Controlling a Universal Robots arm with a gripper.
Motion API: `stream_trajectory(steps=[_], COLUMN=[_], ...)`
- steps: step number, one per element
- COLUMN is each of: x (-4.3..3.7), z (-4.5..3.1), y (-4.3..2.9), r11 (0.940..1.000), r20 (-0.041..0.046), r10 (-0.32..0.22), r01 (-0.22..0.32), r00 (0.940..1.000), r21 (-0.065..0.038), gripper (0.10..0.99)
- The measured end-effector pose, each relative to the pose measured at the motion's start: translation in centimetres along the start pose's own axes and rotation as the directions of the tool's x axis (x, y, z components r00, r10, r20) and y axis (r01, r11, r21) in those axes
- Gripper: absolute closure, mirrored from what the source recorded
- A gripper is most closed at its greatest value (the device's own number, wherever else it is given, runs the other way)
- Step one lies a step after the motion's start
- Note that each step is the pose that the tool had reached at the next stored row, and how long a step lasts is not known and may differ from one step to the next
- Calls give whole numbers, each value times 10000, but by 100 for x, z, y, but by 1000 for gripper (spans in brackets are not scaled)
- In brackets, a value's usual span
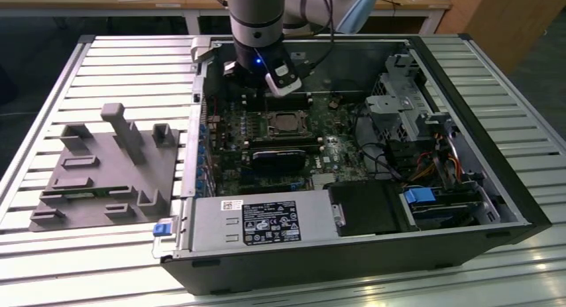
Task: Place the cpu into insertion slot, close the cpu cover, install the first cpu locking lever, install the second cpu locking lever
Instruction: 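Install the first cpu locking lever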
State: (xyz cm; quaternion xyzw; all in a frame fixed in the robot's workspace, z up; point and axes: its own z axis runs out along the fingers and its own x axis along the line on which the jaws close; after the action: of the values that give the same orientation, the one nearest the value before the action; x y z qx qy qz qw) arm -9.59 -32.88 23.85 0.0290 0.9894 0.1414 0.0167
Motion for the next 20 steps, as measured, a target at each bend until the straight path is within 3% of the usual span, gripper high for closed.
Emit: stream_trajectory(steps=[9,16,20], x=[-204,-210,-208], z=[13,13,24], y=[16,18,14], r11=[10000,10000,10000], r20=[26,39,255], r10=[84,80,42], r01=[-84,-81,-42], r00=[10000,10000,9997], r21=[11,12,-2], gripper=[980,980,980])
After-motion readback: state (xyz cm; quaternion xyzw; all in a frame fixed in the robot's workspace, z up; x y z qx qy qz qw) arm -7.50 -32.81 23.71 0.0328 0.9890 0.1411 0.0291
